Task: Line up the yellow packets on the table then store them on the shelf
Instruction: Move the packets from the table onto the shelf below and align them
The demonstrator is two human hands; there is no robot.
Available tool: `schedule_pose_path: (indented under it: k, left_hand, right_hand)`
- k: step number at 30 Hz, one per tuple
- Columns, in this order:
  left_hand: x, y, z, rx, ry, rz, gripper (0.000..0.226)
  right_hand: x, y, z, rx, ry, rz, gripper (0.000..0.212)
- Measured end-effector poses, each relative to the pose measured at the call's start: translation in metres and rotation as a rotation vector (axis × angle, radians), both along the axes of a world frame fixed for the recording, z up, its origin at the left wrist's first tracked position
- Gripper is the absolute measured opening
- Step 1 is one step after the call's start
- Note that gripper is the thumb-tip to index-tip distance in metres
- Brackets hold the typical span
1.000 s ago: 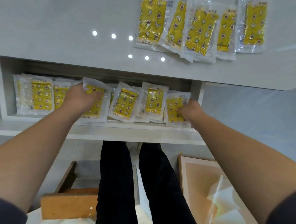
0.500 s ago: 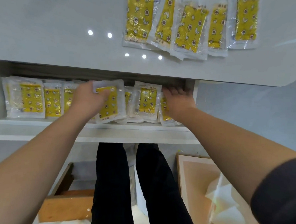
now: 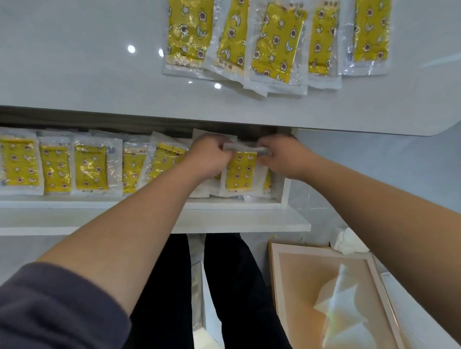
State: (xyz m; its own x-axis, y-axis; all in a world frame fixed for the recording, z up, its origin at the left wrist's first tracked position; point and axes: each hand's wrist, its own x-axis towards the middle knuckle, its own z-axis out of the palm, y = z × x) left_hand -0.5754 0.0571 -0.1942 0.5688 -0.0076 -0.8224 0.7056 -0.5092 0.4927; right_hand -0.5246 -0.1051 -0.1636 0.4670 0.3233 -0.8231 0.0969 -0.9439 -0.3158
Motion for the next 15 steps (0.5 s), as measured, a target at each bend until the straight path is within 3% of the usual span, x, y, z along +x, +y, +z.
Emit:
schedule_pose_path:
  k: [2,4,7,9,12,15]
  left_hand:
    - [0.000,0.011,-0.004,0.223,-0.164,-0.201,0.033]
    - [0.000,0.026,-0.013,0.392,-0.263,-0.502,0.052]
    - [0.002,0.041,-0.025,0.403,-0.227,-0.761,0.076]
    - [0.002,0.047,-0.029,0.419,-0.230,-0.810,0.073]
    - [-0.004,0.048,-0.029,0.419,-0.329,-0.797,0.069]
    - [-0.016,0.039,-0.025,0.409,-0.393,-0.794,0.067]
  right_hand:
    - [0.000,-0.001,-0.009,-0.134,-0.071,0.129,0.012]
    - [-0.003,0.006,-0.013,-0.286,-0.145,0.334,0.027]
    - [-0.009,0.017,-0.014,-0.369,-0.262,0.545,0.037]
    - [-0.006,0.018,-0.013,-0.313,-0.289,0.497,0.045]
    - [-0.005,0.019,-0.016,-0.145,-0.129,0.313,0.063]
    - [-0.016,0.021,-0.024,-0.083,-0.052,0.366,0.076]
